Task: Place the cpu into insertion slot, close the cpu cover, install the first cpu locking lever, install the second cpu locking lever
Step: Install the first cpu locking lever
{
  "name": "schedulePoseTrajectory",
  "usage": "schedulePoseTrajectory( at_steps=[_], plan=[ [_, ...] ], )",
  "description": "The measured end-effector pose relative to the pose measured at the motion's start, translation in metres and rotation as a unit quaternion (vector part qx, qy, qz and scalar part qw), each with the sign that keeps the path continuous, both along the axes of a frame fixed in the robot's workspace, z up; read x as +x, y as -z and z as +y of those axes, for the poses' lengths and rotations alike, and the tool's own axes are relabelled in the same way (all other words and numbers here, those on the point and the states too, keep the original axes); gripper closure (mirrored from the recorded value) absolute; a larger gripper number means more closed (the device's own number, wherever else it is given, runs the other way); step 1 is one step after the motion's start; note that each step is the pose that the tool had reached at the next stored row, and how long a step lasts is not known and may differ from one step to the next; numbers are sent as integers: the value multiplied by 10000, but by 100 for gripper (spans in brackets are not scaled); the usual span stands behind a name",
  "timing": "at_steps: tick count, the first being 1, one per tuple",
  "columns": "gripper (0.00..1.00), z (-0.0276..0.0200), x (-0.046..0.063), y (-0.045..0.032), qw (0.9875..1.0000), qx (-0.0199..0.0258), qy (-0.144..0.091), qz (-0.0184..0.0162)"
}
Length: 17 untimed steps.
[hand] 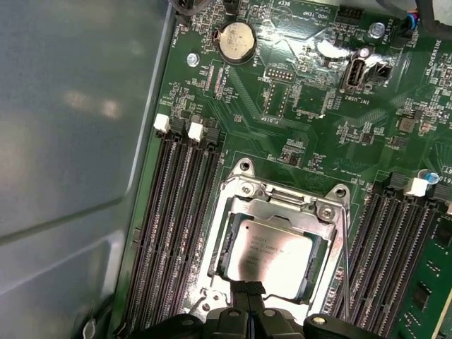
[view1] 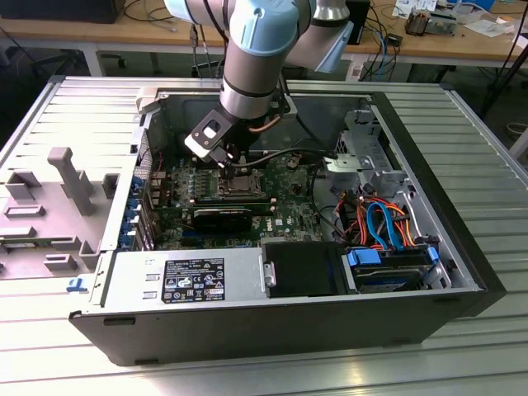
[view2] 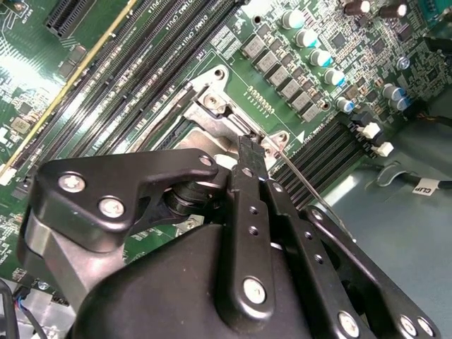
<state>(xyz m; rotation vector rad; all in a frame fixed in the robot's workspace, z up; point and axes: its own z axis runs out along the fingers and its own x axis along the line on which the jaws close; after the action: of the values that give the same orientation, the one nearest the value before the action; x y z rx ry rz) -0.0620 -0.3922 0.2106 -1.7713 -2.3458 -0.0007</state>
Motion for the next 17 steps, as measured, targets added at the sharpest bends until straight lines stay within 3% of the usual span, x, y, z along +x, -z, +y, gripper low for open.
schedulePoseTrajectory(
  at_steps=[17],
  plan=[
    [89,0,0,0,9999,0,-125,0]
  ],
)
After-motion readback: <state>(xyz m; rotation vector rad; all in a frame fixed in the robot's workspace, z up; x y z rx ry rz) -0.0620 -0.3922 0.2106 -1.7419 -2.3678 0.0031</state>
